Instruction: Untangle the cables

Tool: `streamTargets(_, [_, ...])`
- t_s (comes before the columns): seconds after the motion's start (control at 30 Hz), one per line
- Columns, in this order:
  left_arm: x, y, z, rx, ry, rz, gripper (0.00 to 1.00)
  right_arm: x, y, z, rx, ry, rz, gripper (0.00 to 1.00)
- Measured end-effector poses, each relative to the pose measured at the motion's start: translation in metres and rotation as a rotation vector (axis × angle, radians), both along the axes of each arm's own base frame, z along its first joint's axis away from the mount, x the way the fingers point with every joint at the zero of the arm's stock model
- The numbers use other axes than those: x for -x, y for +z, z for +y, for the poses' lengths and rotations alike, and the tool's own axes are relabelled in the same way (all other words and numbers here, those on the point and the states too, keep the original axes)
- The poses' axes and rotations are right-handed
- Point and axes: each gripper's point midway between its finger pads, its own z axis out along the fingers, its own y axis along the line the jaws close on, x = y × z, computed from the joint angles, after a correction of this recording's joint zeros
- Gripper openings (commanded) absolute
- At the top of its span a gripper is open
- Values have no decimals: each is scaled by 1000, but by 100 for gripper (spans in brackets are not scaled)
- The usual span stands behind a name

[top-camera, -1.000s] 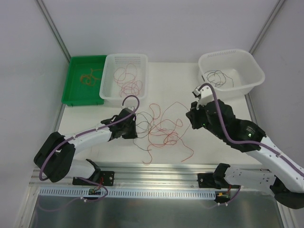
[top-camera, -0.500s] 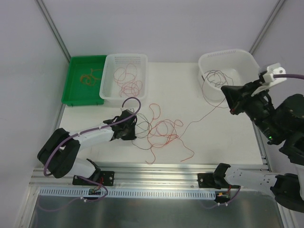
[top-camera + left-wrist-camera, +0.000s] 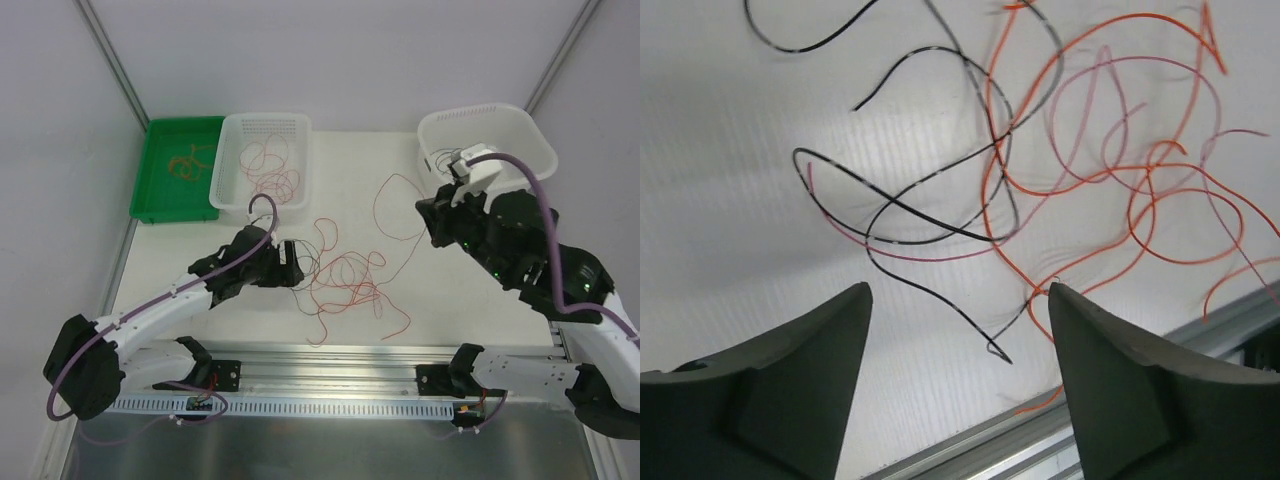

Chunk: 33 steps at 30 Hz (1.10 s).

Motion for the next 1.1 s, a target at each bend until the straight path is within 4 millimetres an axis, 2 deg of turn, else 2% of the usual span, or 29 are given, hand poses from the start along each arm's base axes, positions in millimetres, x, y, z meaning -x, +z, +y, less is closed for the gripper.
streamTargets(0.03, [1,9,-3,17,-19,-27,84,-2,-9,7,11,10,24,1])
streamTargets(0.13, [5,32,-16,60,-94,-91,90,-6,-31,25,36,39,84,1])
streamTargets(0.27, [17,55,-45,95,-241,-177,91,-8,-42,42,30,67,131,1])
streamTargets(0.5, [44,100,-100,221,-507,-360,89,-6,-49,52,-6,90,167,1])
streamTargets(0.67, [62,124,-125,304,-665,-471,88,-4,-58,57,-10,103,192,1])
streamTargets(0.8, [73,129,-138,340,-747,-505,84,-4,-64,60,-14,113,209,1])
streamTargets(0.9, [78,122,-146,336,-788,-497,72,-3,-67,62,-16,119,216,1])
streamTargets(0.97, [80,117,-152,335,-807,-482,51,-3,-70,63,-15,120,222,1])
streamTargets(1.03, [81,114,-155,335,-816,-474,35,-2,-71,63,-16,119,225,1])
streamTargets(1.07, [80,114,-155,336,-817,-474,18,-2,-72,62,-15,118,225,1])
streamTargets(1.1, [80,116,-156,340,-814,-471,12,-2,-74,62,-13,117,227,1])
